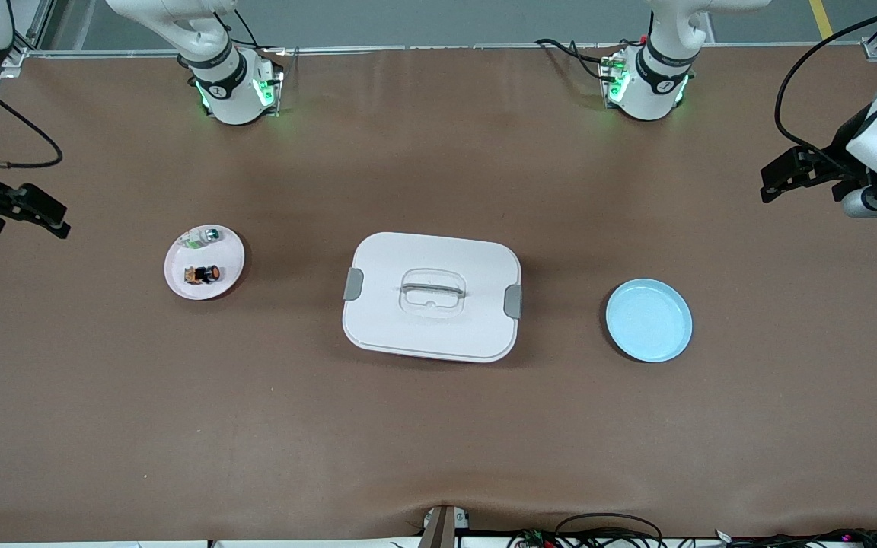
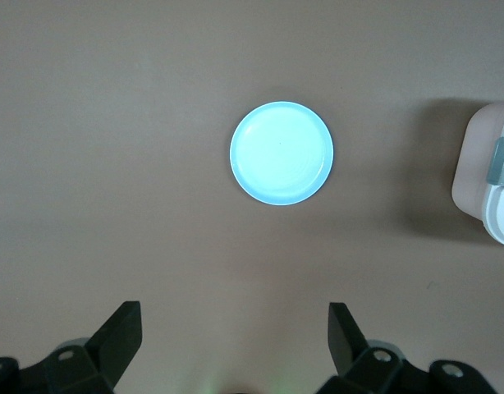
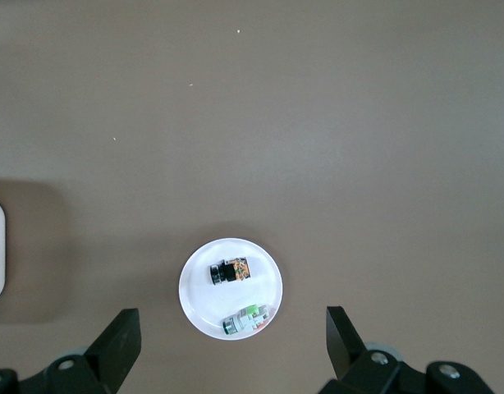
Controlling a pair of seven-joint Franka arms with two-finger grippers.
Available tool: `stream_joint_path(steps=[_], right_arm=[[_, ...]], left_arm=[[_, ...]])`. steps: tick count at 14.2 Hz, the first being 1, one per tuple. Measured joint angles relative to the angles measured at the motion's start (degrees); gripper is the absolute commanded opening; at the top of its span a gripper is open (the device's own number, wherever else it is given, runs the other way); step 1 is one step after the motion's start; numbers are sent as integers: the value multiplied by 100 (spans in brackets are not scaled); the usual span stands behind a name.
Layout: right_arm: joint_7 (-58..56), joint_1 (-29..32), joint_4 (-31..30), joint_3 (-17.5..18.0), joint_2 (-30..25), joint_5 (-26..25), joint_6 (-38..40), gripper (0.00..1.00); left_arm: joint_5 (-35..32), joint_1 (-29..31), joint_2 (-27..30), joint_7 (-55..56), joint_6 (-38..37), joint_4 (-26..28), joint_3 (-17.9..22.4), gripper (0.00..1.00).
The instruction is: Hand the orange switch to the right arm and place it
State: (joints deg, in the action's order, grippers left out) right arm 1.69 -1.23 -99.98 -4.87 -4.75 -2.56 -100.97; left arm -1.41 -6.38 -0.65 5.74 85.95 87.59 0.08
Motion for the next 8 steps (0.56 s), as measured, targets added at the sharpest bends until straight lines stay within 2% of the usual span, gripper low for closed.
stream_joint_path(steps=[4, 8], right_arm=[[0, 133, 127, 18, -153, 73, 374, 100], [0, 760, 615, 654, -155, 285, 760, 100]], left_arm=[[0, -7, 0, 0, -4, 0, -10, 100], [-23, -28, 0, 0, -4, 0, -19, 100]])
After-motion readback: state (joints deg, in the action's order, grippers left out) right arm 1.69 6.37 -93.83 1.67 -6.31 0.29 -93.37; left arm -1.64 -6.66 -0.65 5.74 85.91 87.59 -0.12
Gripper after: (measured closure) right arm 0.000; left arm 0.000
